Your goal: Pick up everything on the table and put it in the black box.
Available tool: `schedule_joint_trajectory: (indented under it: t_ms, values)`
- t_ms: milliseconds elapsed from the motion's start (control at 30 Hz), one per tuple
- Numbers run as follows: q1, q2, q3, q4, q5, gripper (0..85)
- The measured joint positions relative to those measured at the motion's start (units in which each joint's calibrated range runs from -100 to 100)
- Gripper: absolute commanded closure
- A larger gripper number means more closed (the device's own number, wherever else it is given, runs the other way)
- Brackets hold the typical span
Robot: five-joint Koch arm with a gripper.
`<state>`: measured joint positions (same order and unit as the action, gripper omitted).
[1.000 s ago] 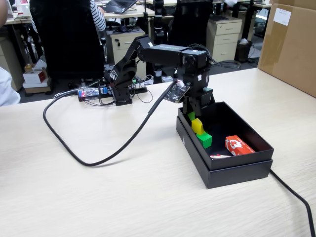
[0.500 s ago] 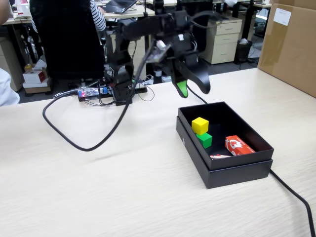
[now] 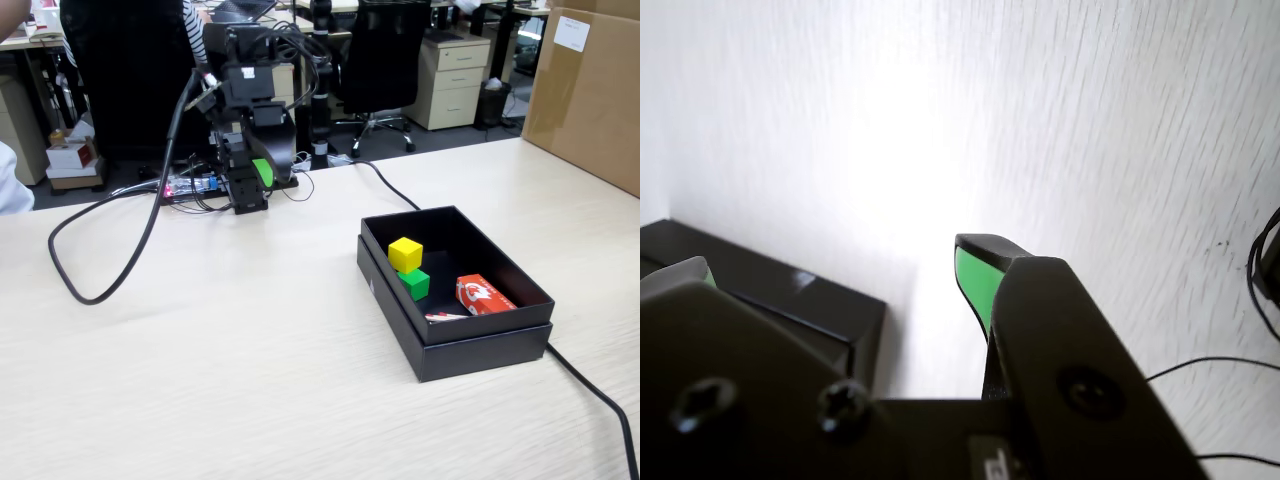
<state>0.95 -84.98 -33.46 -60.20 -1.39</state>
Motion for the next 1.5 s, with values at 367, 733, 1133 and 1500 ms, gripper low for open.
schedule_joint_trajectory:
  t_ms: [367, 733, 1133, 1500]
  values:
    - [-1.03, -13.72, -23.73, 13.4, -0.49, 35.1]
    - [-1.27, -13.85, -45.0, 34.46, -2.15, 35.4]
    - [-1.37, -14.89, -59.15, 56.68, -3.76, 37.9]
    - [-1.42, -14.89, -59.33, 57.22, -4.15, 36.7]
